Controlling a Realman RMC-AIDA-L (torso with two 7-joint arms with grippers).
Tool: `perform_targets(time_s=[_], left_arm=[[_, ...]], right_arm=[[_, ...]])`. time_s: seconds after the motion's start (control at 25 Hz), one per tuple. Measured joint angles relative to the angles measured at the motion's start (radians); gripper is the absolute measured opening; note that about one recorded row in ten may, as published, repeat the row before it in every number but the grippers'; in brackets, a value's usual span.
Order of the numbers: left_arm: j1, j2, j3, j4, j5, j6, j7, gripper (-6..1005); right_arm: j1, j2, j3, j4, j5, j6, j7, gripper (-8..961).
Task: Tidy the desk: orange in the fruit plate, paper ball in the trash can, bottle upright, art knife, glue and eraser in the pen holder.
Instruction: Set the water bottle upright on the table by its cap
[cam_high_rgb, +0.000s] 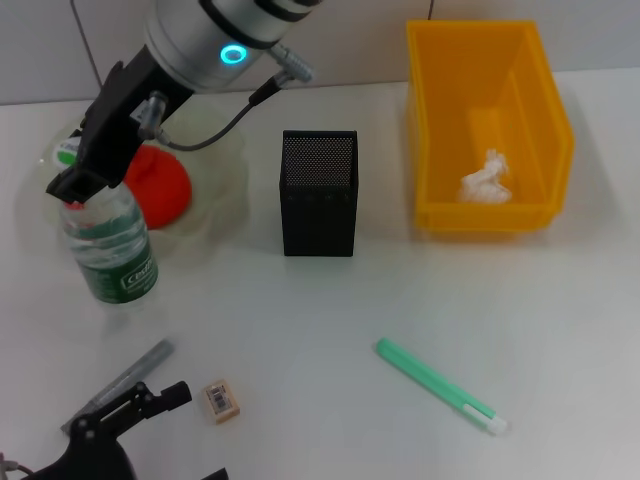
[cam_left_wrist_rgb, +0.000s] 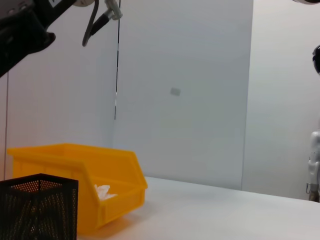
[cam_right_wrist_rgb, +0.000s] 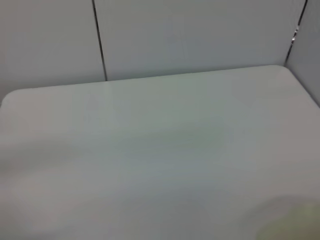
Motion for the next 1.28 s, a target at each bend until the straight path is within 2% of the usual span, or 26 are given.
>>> perform_targets(time_s=[0.4, 0.8, 1.28], left_arm=[[-0.021, 0.0, 0.001, -0.026, 0.001, -0.005, 0.009, 830], [-0.03, 0.0, 0.002, -0.028, 0.003, -0.005, 0.01, 830], [-0.048, -0.001, 0.012, -0.038, 0.003, -0.012, 0.011, 829]], right_arm=[[0.027, 0.0, -0.106, 0.071, 0.058, 0.113, -0.04, 438], [0.034, 0.0, -0.11, 0.152, 0.128, 0.164, -0.112, 438], [0.023, 0.0, -0.148, 0.177, 0.147, 0.189, -0.112, 420]])
